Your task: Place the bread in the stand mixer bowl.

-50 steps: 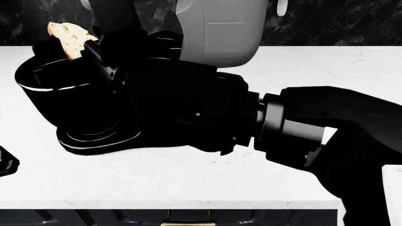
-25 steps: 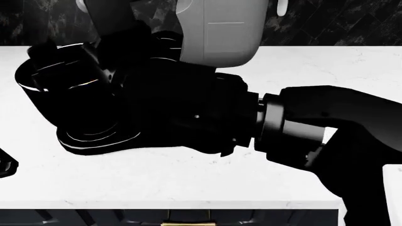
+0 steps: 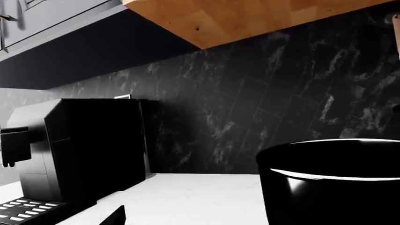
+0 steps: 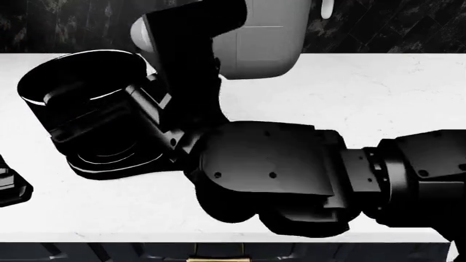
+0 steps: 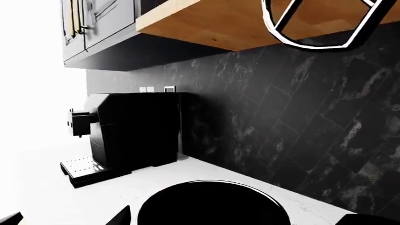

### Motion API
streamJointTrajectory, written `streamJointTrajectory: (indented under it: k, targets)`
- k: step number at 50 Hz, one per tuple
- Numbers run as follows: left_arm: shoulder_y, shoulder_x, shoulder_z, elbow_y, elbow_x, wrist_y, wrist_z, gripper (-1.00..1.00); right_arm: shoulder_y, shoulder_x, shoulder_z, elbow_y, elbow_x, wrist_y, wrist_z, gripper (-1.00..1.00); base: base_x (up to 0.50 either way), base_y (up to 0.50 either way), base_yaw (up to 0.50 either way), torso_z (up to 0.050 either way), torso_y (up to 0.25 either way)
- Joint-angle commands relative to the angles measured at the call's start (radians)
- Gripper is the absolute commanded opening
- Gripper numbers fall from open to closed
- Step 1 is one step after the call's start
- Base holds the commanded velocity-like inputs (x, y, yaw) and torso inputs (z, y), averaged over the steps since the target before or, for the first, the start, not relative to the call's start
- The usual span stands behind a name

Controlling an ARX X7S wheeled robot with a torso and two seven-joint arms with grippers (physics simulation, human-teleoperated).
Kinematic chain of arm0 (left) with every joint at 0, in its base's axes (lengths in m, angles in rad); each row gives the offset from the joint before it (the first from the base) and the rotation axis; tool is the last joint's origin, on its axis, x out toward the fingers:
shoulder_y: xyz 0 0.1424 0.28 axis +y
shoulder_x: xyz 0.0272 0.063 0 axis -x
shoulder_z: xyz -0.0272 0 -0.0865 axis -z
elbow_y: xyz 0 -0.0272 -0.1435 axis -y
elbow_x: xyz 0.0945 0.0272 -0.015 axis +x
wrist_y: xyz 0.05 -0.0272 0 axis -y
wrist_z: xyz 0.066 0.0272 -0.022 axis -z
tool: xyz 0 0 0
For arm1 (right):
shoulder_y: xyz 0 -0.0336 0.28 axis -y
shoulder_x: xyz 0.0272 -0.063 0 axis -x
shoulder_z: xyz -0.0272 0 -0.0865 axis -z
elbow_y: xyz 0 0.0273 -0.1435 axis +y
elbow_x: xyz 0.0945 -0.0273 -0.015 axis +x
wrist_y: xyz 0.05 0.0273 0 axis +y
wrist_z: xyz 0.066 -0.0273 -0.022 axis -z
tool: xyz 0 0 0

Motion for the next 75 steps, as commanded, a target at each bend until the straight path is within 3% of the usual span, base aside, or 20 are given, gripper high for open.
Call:
streamJointTrajectory:
  k: [1, 14, 21, 30, 36, 51, 63, 64, 65, 68, 70, 73, 74, 75]
  targets:
    - [0.025, 0.000, 0.031, 0.000, -0.014, 0.003, -0.034, 1.00, -0.028, 0.134, -0.016, -0.233, -0.180, -0.020, 0.189, 1.00, 0.00, 0.00, 0.00, 0.000, 0.000]
    - [0.088, -0.001, 0.090, 0.000, -0.091, 0.029, -0.110, 1.00, -0.117, 0.460, -0.036, -0.496, -0.560, -0.011, 0.449, 1.00, 0.00, 0.00, 0.00, 0.000, 0.000]
    - [0.150, -0.001, 0.132, 0.000, -0.234, 0.105, -0.181, 1.00, -0.195, 0.699, -0.043, -0.605, -0.818, -0.002, 0.575, 1.00, 0.00, 0.00, 0.00, 0.000, 0.000]
    - [0.275, -0.005, 0.250, 0.000, -0.255, 0.350, -0.306, 1.00, -0.196, 0.916, -0.042, -0.721, -0.860, 0.077, 0.674, 1.00, 0.00, 0.00, 0.00, 0.000, 0.000]
    - [0.270, -0.004, 0.294, 0.000, -0.239, 0.381, -0.314, 1.00, -0.185, 1.055, -0.028, -0.746, -0.855, 0.067, 0.686, 1.00, 0.00, 0.00, 0.00, 0.000, 0.000]
    - [0.316, -0.003, 0.321, 0.000, -0.273, 0.537, -0.344, 1.00, -0.128, 1.165, -0.087, -0.769, -0.908, -0.021, 0.727, 1.00, 0.00, 0.00, 0.00, 0.000, 0.000]
    - [0.356, -0.016, 0.279, 0.000, -0.346, 0.627, -0.356, 1.00, 0.114, 1.229, -0.335, -0.770, -0.952, -0.097, 0.727, 1.00, 0.00, 0.00, 0.00, 0.000, 0.000]
    - [0.377, -0.046, 0.283, 0.000, -0.373, 0.643, -0.393, 1.00, 0.137, 1.237, -0.362, -0.770, -0.957, -0.106, 0.725, 1.00, 0.00, 0.00, 0.00, 0.000, 0.000]
    - [0.424, -0.171, 0.313, 0.000, -0.451, 0.647, -0.534, 1.00, 0.158, 1.245, -0.387, -0.770, -0.967, -0.110, 0.726, 1.00, 0.00, 0.00, 0.00, 0.000, 0.000]
    - [0.612, -0.621, 0.518, 0.000, -0.699, 0.820, -0.984, 1.00, 0.219, 1.253, -0.455, -0.770, -0.976, -0.121, 0.732, 1.00, 0.00, 0.00, 0.00, 0.000, 0.000]
    - [0.657, -0.921, 0.629, 0.000, -0.721, 0.940, -1.284, 1.00, 0.255, 1.261, -0.500, -0.770, -0.989, -0.130, 0.730, 1.00, 0.00, 0.00, 0.00, 0.000, 0.000]
    - [0.623, -1.363, 0.753, 0.000, -0.710, 1.004, -1.734, 1.00, 0.321, 1.259, -0.568, -0.770, -0.993, -0.135, 0.734, 1.00, 0.00, 0.00, 0.00, 0.000, 0.000]
    - [0.608, -1.387, 0.782, -0.001, -0.706, 1.014, -1.844, 1.00, 0.346, 1.257, -0.593, -0.770, -0.993, -0.136, 0.736, 1.00, 0.00, 0.00, 0.00, 0.000, 0.000]
    - [0.604, -1.418, 0.804, -0.001, -0.699, 1.028, -1.878, 1.00, 0.372, 1.259, -0.616, -0.770, -0.992, -0.139, 0.736, 1.00, 0.00, 0.00, 0.00, 0.000, 0.000]
